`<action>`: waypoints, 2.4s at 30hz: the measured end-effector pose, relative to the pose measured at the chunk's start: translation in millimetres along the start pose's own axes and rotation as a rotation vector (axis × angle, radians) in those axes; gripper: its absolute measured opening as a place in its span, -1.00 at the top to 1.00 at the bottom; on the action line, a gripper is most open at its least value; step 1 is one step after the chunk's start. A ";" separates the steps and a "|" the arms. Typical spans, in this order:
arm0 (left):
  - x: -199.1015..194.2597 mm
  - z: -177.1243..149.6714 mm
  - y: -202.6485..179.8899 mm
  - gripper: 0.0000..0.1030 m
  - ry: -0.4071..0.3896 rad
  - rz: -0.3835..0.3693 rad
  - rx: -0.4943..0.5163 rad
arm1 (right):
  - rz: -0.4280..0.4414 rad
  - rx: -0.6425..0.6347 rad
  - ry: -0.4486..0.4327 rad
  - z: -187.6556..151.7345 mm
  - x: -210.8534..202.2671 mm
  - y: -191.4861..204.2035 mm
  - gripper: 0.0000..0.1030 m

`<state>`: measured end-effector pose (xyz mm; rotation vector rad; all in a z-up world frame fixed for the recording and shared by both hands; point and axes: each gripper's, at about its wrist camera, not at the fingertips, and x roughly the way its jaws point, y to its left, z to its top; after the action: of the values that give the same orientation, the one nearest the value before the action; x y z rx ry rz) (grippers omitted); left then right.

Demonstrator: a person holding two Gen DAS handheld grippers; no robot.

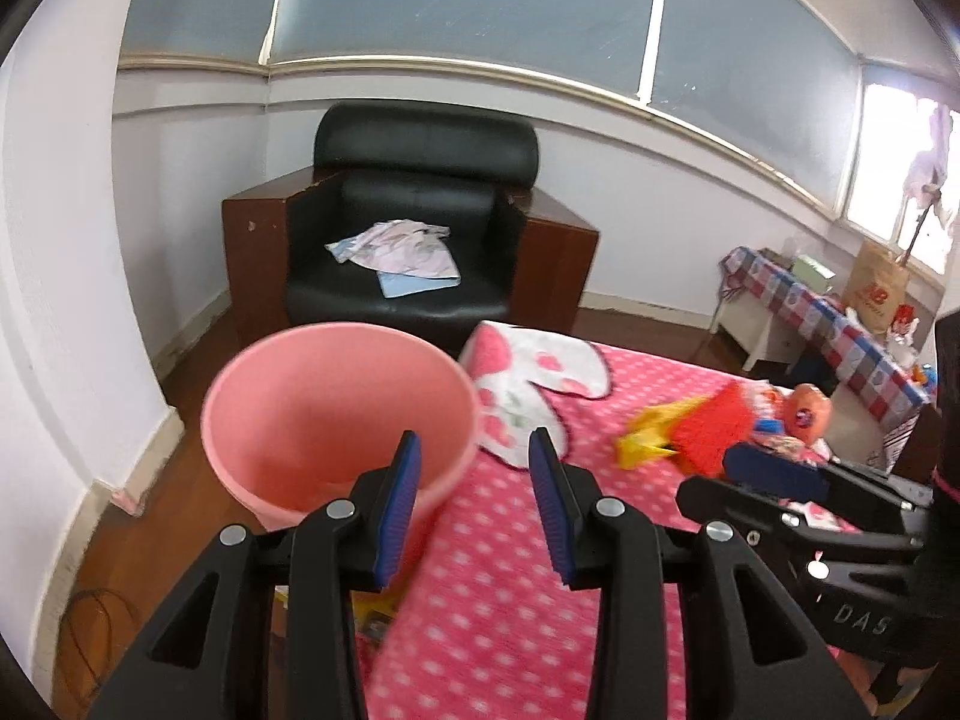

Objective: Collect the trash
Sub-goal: 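Move both open tools back over the table, then grasp the black foam mesh net with the left tool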

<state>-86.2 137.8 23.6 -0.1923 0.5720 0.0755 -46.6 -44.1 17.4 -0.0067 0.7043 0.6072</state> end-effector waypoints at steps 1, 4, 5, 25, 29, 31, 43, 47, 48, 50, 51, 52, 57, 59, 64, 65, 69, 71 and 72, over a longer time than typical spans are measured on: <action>-1.7 -3.7 -3.5 0.29 0.003 -0.007 -0.008 | -0.013 0.015 0.004 -7.4 -6.9 -4.2 0.00; -4.4 -14.9 -16.3 0.29 0.021 -0.037 -0.018 | -0.026 0.053 0.016 -25.8 -22.4 -12.3 0.00; -4.9 -18.1 -21.1 0.29 0.026 -0.047 -0.010 | -0.029 0.054 0.016 -32.1 -26.8 -13.2 0.01; 7.4 -36.3 -66.0 0.29 0.056 -0.102 0.075 | 0.019 0.162 -0.021 -75.2 -59.0 -46.3 -0.15; 2.9 -42.2 -66.2 0.29 0.065 -0.107 0.098 | 0.037 0.198 -0.003 -79.1 -57.9 -46.2 -0.15; -3.7 -42.8 -65.2 0.29 0.051 -0.106 0.105 | 0.047 0.185 -0.009 -78.1 -59.5 -41.5 -0.15; -13.4 -36.7 -50.1 0.29 0.037 -0.116 0.081 | 0.073 0.166 0.004 -66.0 -54.9 -36.4 -0.15; -5.6 -35.1 -60.3 0.25 0.062 -0.163 0.127 | 0.080 0.190 -0.011 -64.4 -57.4 -43.4 -0.15; -2.4 -35.4 -64.3 0.25 0.073 -0.179 0.145 | 0.076 0.208 -0.023 -63.9 -59.1 -48.6 -0.15; 1.4 -37.6 -72.9 0.25 0.090 -0.212 0.175 | 0.061 0.247 -0.039 -66.6 -62.2 -59.8 -0.15; 2.7 -39.8 -77.6 0.25 0.097 -0.222 0.189 | 0.049 0.277 -0.042 -68.5 -62.8 -68.7 -0.15; 4.6 -42.4 -82.2 0.25 0.104 -0.237 0.208 | 0.039 0.293 -0.040 -70.5 -63.2 -74.5 -0.15; 16.5 -55.7 -95.7 0.25 0.148 -0.274 0.248 | -0.026 0.388 -0.027 -84.4 -68.4 -107.9 -0.15; 19.2 -55.1 -98.7 0.25 0.146 -0.278 0.258 | -0.053 0.416 -0.038 -89.5 -71.9 -118.5 -0.15; 25.7 -45.7 -109.0 0.25 0.141 -0.292 0.278 | -0.096 0.439 -0.073 -90.8 -81.0 -132.7 -0.15; 26.2 -44.0 -112.6 0.25 0.141 -0.294 0.282 | -0.103 0.437 -0.077 -90.7 -82.0 -133.8 -0.15; 36.9 -39.7 -127.7 0.25 0.153 -0.318 0.314 | -0.133 0.429 -0.075 -91.8 -85.9 -140.4 -0.15; 48.3 -39.8 -137.8 0.25 0.172 -0.339 0.330 | -0.138 0.436 -0.072 -93.6 -85.6 -146.9 -0.15; 52.1 -40.7 -141.4 0.25 0.178 -0.343 0.333 | -0.138 0.442 -0.070 -94.8 -85.1 -150.2 -0.15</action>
<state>-46.5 -8.0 -15.7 0.0301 0.7120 -0.3711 -75.9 -232.3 -32.7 0.3716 0.7511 0.3092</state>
